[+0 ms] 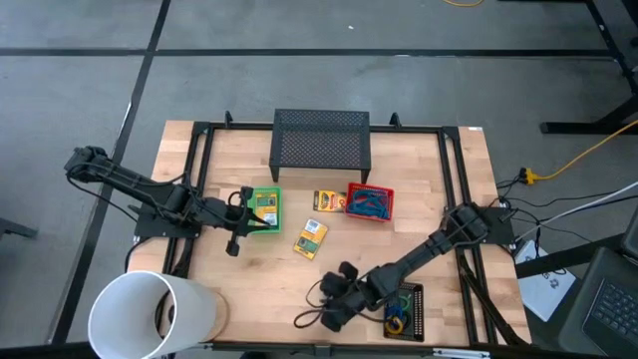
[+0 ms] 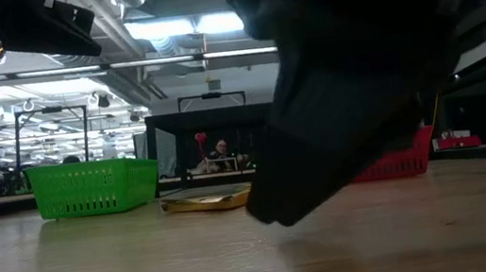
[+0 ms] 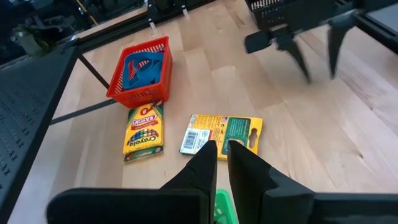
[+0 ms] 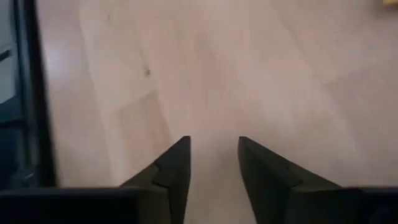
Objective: Pick & Place Office Desk Supplies
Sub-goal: Put the box of crayon into the black bin
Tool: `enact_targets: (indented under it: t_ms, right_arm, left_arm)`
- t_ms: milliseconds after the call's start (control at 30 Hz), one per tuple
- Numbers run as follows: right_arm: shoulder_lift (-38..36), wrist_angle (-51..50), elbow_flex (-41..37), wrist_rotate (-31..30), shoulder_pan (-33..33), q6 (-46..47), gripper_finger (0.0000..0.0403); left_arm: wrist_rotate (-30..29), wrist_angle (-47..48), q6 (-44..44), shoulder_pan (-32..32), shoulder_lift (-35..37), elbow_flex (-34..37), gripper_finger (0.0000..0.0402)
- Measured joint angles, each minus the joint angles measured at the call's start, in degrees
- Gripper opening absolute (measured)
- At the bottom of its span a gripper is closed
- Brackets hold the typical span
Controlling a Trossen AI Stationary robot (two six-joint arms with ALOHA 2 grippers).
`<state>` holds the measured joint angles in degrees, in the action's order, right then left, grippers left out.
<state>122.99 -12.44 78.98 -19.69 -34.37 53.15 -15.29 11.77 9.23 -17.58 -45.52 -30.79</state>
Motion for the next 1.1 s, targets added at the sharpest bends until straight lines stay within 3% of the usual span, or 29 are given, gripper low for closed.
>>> enact_targets:
  t_ms: [133,300,500,833,1100]
  right_arm:
    - [0.75,1.56,0.0,-3.56,0.64,-2.63,0.0162]
    - [0.82,9.5,0.54,-13.29,1.41,-18.46,0.0163]
    - [0.71,0.0,4.69,-17.04,3.09,-26.84,0.0177]
    - [2.91,-1.37,4.87,-13.72,5.13,-34.48,0.0234]
    - [5.46,-1.48,5.01,-15.41,7.02,-36.7,0.0244]
  left_arm:
    - [-0.01,0.0,0.28,0.0,0.0,0.0,0.0036]
    - [-0.04,0.0,1.04,0.0,0.0,0.0,0.0036]
    - [-0.06,0.02,1.48,0.01,0.0,0.0,0.0036]
    - [-0.04,0.43,1.03,0.02,0.0,0.0,0.0036]
    - [-0.04,0.46,1.01,0.0,0.0,0.0,0.0036]
